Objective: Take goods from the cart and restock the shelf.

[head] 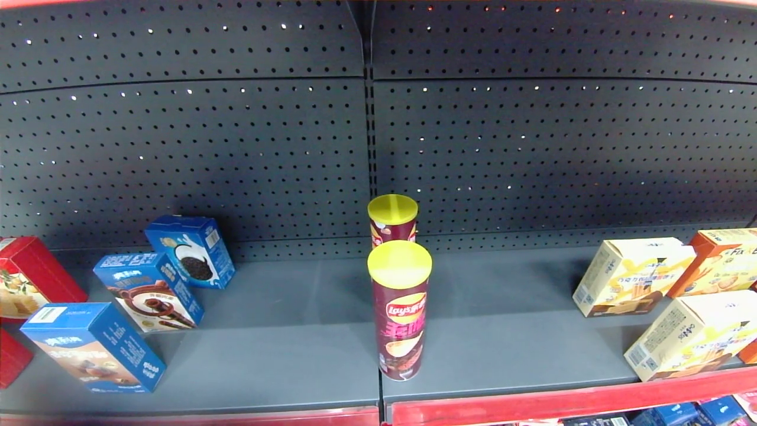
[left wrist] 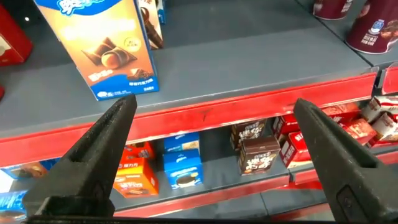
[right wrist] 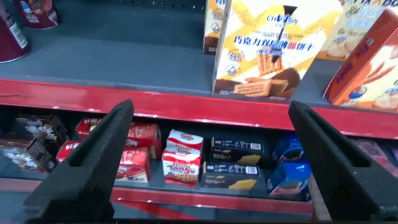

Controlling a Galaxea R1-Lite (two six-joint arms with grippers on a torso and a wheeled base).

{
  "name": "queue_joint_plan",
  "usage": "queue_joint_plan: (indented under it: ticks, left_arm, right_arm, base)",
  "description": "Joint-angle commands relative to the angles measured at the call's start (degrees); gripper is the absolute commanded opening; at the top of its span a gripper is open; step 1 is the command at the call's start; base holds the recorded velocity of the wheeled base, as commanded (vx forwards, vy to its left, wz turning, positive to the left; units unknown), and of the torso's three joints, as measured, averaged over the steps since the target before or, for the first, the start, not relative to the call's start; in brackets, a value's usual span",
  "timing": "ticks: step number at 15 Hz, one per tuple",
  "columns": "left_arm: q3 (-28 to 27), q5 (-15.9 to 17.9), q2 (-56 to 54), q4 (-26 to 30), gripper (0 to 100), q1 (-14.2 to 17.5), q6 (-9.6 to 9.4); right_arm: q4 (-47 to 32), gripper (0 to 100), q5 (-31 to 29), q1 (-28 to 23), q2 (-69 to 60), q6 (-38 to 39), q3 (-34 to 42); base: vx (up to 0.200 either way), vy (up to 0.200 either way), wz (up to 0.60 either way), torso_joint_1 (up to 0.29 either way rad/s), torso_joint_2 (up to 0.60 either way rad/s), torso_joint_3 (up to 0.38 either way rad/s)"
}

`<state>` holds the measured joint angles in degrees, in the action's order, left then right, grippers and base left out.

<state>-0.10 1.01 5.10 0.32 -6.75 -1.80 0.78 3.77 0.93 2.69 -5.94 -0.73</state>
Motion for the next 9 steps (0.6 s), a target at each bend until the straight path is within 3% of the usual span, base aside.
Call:
queue_joint_plan:
  ticks: [1, 3, 5, 9]
  left_arm:
    - [0.01, -0.13, 0.35, 0.03, 100, -0.01, 0.13]
    - [0.01, -0.13, 0.35, 0.03, 100, -0.01, 0.13]
    - [0.01, -0.05, 0.35, 0.03, 100, -0.01, 0.05]
    - [-0.08, -0.31, 0.35, 0.12, 100, -0.01, 0.13]
  right_arm:
    - [-2.01, 100, 0.28, -0.66, -2.43, 0.84, -1.2]
    - [-2.36, 100, 1.51, -0.84, -2.69, 0.58, -1.29]
    - [-1.66, 100, -2.98, -0.84, -2.69, -1.18, -1.03]
    - [-1.66, 100, -2.54, -0.75, -2.69, -2.85, -1.2]
  base:
    - [0.0, 0.0, 0.0, 0.0, 0.0, 0.0]
    - [0.0, 0.0, 0.0, 0.0, 0.0, 0.0]
    - [0.0, 0.0, 0.0, 0.0, 0.0, 0.0]
    - [0.0, 0.0, 0.0, 0.0, 0.0, 0.0]
